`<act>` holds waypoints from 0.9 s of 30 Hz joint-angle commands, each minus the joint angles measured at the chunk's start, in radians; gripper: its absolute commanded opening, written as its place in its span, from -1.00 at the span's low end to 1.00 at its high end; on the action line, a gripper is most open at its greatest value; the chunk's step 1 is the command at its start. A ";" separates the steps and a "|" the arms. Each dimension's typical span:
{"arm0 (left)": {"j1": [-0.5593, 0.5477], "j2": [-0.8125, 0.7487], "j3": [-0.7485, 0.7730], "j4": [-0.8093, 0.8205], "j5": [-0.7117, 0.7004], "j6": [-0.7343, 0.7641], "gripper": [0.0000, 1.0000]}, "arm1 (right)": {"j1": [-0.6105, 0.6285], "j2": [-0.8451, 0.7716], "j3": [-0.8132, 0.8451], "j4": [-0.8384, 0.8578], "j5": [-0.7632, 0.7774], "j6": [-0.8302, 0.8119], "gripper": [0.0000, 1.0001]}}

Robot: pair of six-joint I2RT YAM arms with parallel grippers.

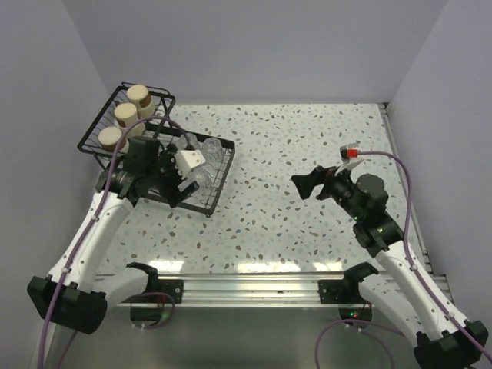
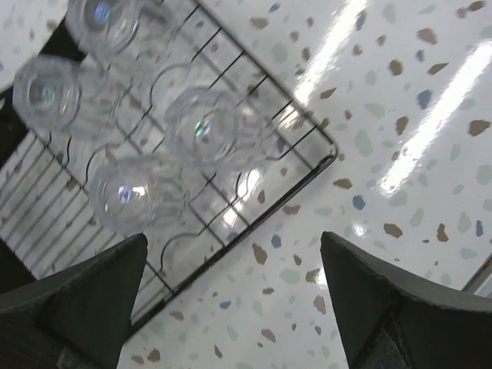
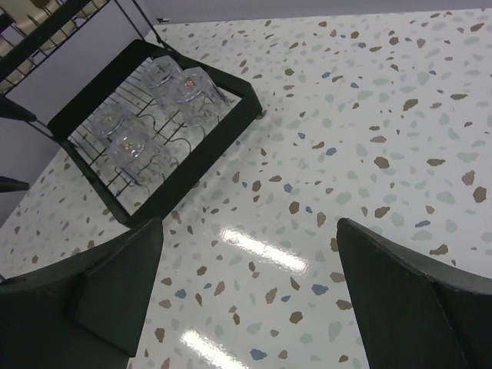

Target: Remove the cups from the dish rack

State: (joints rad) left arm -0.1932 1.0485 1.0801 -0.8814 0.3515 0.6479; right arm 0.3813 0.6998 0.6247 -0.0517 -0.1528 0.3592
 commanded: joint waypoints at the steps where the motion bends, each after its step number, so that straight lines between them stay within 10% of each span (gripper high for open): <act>1: -0.227 0.054 0.141 -0.077 -0.087 -0.011 0.97 | 0.004 0.041 0.052 0.000 -0.050 0.003 0.96; 11: -0.322 0.427 0.343 -0.042 -0.330 -0.074 1.00 | 0.004 0.119 0.061 0.007 -0.099 0.032 0.96; 27: -0.170 0.571 0.252 0.086 -0.204 -0.044 1.00 | 0.002 0.135 0.050 -0.042 -0.050 -0.008 0.96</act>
State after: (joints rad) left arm -0.3569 1.6402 1.3636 -0.8772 0.1005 0.5861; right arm 0.3813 0.8268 0.6544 -0.0906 -0.2192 0.3664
